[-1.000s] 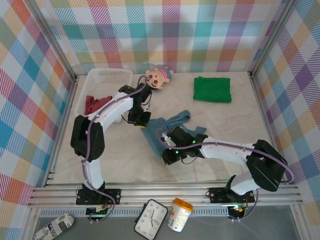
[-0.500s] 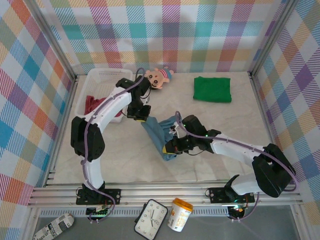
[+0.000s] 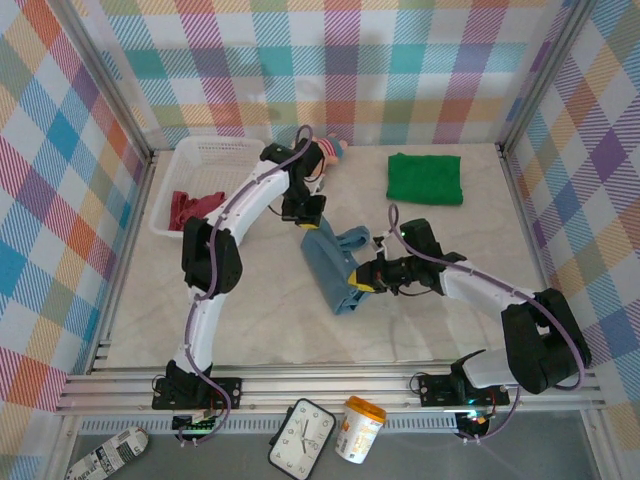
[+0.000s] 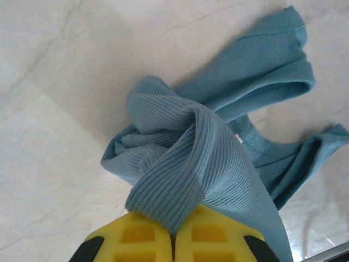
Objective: Fold and stack the tank tops
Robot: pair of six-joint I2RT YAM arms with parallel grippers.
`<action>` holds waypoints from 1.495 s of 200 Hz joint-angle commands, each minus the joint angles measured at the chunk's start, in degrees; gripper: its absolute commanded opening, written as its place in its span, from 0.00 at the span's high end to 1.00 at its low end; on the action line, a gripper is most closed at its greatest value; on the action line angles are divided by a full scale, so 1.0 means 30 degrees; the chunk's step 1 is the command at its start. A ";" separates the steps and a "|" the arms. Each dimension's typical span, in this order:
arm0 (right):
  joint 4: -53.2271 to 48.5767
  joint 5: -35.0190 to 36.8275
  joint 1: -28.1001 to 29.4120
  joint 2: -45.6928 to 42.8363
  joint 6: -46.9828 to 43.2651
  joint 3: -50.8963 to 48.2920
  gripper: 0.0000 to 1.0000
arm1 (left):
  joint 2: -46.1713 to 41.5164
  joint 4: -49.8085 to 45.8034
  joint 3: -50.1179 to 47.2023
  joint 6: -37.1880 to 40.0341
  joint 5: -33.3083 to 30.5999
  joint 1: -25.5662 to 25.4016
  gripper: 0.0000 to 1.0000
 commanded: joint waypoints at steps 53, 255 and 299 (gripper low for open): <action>-0.1454 -0.1486 -0.3613 0.0980 -0.2035 -0.0019 0.91 | 0.2764 0.2425 0.3130 -0.1723 0.1507 -0.0187 0.92; -0.6112 0.7529 -0.8904 0.0622 -0.7635 0.1574 0.69 | 0.1654 0.6188 0.0159 0.0594 0.1726 -0.0718 0.49; -0.5877 0.6186 -0.6726 -0.3548 -0.5408 0.0313 0.61 | 0.2954 0.5383 -0.0060 0.1733 0.1349 -0.0685 0.51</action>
